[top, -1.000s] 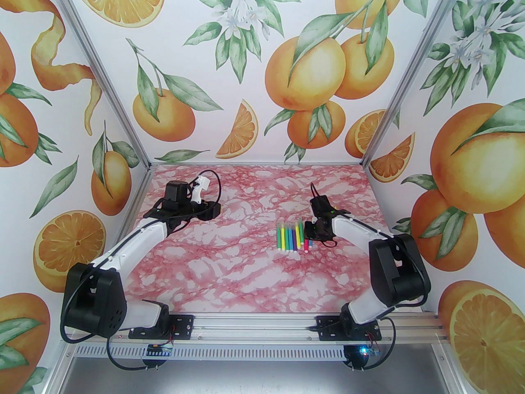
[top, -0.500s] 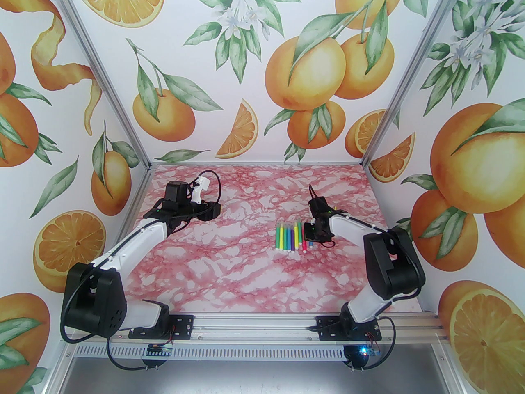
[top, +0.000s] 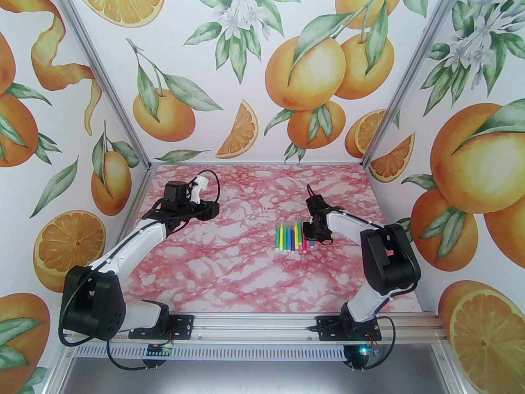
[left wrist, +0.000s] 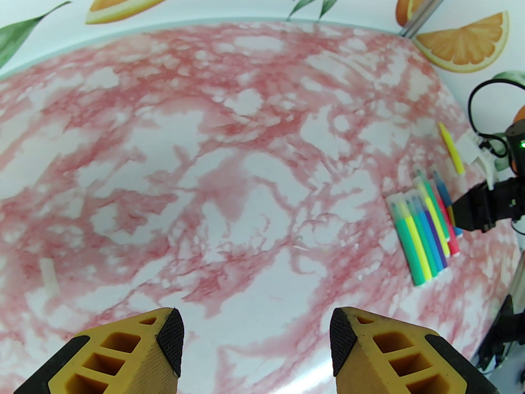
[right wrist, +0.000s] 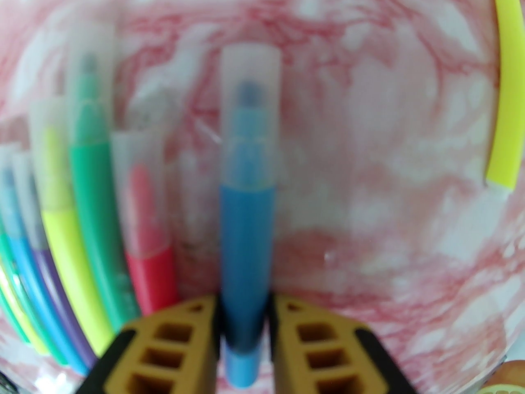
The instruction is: Open the pen caps
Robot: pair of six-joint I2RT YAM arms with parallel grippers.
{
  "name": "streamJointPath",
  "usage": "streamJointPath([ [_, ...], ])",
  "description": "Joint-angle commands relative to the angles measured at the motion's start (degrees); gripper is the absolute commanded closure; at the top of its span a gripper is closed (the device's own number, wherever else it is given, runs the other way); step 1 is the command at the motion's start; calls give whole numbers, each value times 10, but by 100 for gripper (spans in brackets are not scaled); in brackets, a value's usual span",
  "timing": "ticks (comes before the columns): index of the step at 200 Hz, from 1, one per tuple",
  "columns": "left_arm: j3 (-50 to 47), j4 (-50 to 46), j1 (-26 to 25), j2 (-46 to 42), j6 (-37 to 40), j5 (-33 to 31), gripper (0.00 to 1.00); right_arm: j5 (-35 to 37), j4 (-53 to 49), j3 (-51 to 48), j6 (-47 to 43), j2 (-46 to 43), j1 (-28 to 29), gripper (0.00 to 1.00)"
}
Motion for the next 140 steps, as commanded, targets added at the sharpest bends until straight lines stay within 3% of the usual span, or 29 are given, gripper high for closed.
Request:
streamJointPath([
  [1, -2, -3, -2, -14, 3, -5, 37, 32, 10, 2, -4, 27, -3, 77],
  [95, 14, 8, -9, 8, -15, 36, 37, -18, 15, 5, -24, -53, -3, 86],
  [140, 24, 51, -33, 42, -55, 84, 36, -97, 41, -6, -38, -124, -1, 86],
])
